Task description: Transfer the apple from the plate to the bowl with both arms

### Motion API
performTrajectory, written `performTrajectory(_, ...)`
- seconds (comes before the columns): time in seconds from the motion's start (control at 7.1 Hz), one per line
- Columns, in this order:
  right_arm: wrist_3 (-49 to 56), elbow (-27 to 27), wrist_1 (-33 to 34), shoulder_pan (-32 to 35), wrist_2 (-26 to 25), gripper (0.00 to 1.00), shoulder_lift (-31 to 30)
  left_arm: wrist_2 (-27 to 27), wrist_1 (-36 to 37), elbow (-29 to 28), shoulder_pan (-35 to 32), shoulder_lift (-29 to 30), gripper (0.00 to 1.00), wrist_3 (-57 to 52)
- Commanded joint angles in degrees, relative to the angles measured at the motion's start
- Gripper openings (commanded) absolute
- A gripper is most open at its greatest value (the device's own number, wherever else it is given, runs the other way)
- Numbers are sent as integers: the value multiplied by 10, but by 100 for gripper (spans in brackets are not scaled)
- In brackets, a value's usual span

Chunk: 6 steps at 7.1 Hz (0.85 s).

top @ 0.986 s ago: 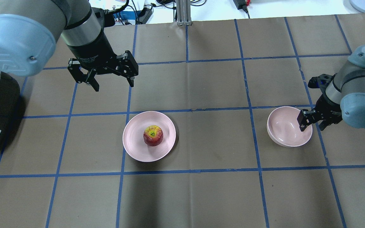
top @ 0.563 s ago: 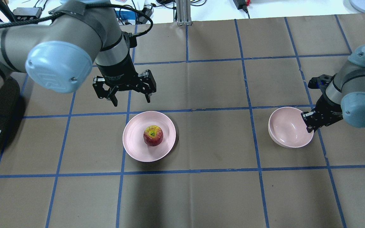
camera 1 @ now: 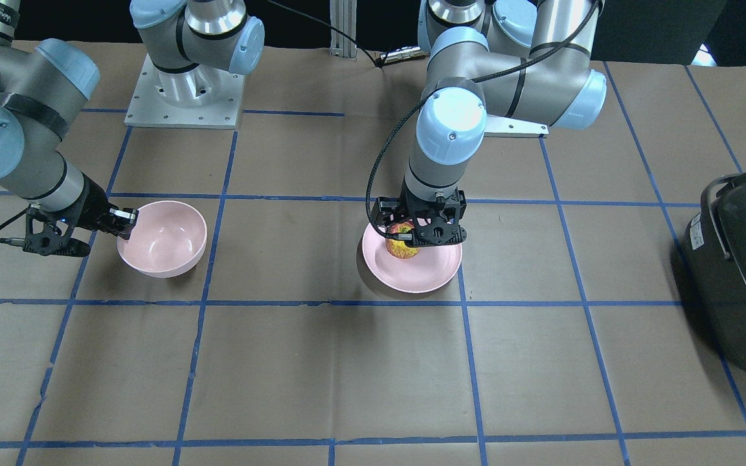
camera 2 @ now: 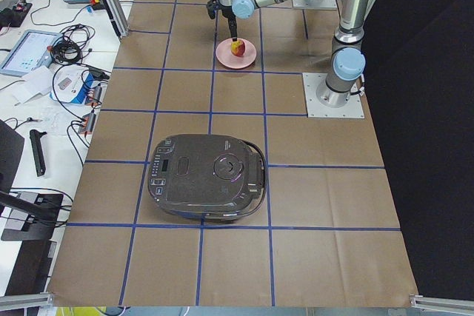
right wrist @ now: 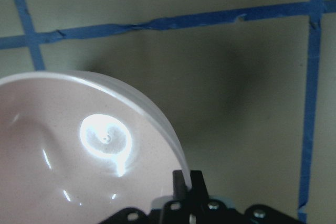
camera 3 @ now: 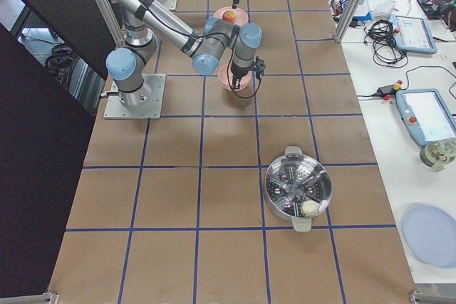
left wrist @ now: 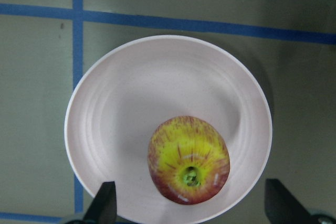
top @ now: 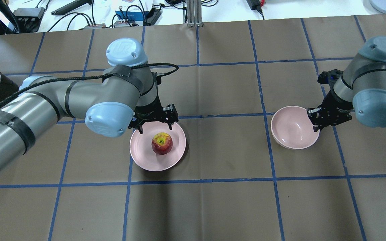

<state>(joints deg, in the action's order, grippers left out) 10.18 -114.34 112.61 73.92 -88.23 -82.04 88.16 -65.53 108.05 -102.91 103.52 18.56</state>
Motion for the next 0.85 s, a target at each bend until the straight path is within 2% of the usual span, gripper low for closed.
performTrajectory(0.0, -95, 32, -36, 87, 38, 2, 10, 0, 37, 12, -17, 51, 100, -1)
performTrajectory(0.14, -112, 33, -26, 122, 49, 2, 33, 0, 40, 13, -19, 60, 100, -11)
performTrajectory(0.28, -114, 31, 2, 135, 55, 2, 54, 1, 41, 15, -19, 59, 100, -33)
performTrajectory(0.42, -133, 31, 3, 144, 62, 2, 62, 0, 39, 17, -19, 60, 98, -37)
performTrajectory(0.56, -139, 32, 16, 155, 75, 3, 68, 1, 38, 26, -19, 61, 78, -55)
performTrajectory(0.7, -146, 31, 23, 162, 76, 18, 71, 2, 39, 27, -18, 58, 47, -63)
